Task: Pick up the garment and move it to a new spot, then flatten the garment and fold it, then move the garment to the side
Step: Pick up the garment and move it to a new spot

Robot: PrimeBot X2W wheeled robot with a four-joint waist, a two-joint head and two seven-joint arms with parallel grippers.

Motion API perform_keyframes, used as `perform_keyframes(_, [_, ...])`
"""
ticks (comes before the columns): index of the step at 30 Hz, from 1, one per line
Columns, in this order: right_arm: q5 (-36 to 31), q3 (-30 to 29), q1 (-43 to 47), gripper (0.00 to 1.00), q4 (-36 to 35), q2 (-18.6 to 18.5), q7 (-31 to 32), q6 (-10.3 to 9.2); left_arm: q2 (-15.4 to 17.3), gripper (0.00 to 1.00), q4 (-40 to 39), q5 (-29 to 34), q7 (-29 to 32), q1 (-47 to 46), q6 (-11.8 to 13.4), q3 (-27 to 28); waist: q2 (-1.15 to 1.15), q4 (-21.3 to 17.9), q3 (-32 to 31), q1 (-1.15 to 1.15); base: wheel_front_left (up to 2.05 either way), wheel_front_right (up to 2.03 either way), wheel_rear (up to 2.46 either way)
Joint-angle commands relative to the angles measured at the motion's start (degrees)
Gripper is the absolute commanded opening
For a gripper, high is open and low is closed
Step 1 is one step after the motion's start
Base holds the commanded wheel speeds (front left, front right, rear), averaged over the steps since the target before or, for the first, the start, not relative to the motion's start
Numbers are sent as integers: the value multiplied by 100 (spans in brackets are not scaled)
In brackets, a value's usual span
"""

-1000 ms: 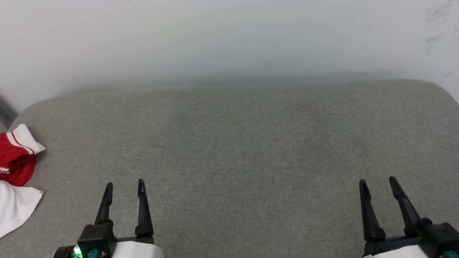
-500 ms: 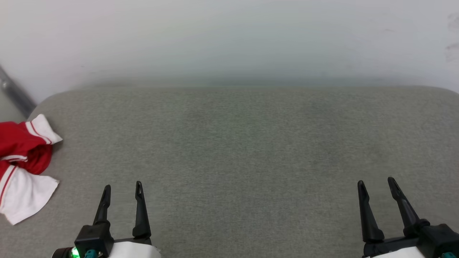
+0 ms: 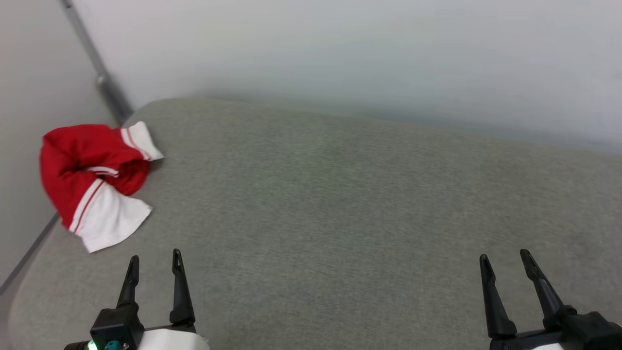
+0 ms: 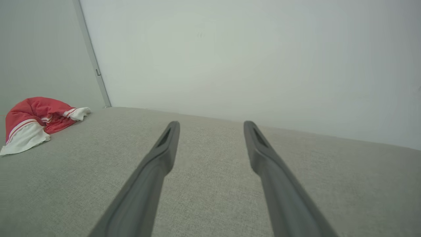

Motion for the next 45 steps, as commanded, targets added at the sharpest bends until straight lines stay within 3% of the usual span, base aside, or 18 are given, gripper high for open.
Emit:
perform_keyframes(1, [-9,3,52,100,-19,-2,-11,-2,-3,100,2,-13,-16,59,18,21,0,337,-26,0,0,0,0])
perform_keyframes(8, [-24,88,65,100,-14,-3,-10,-2,-4,100,-2,-33,-16,127,19,154,0,876,-37,0,0,0,0])
perform_keyframes(14, [-48,137,73,100,-1,-3,-10,-2,-4,100,-1,-66,-16,167,-7,278,0,1116,-25,0,0,0,0])
perform_keyframes(23, [-134,132,-47,100,-42,-3,-10,-2,0,100,33,-376,-16,-67,16,623,0,1011,120,0,0,0,0])
perform_keyframes(31, [-422,59,-276,100,-184,-3,-10,-2,91,100,60,-188,-15,-1087,-316,1310,0,822,675,0,0,0,0])
perform_keyframes(39, [-959,-141,-765,100,-561,-5,-10,-3,653,100,495,-315,-15,-2895,-732,2171,0,561,1823,0,0,0,0])
perform_keyframes(45, [-1257,-282,-1088,100,-941,-119,-11,-3,1276,100,1359,-363,-15,-4321,-991,2472,0,430,2615,0,0,0,0])
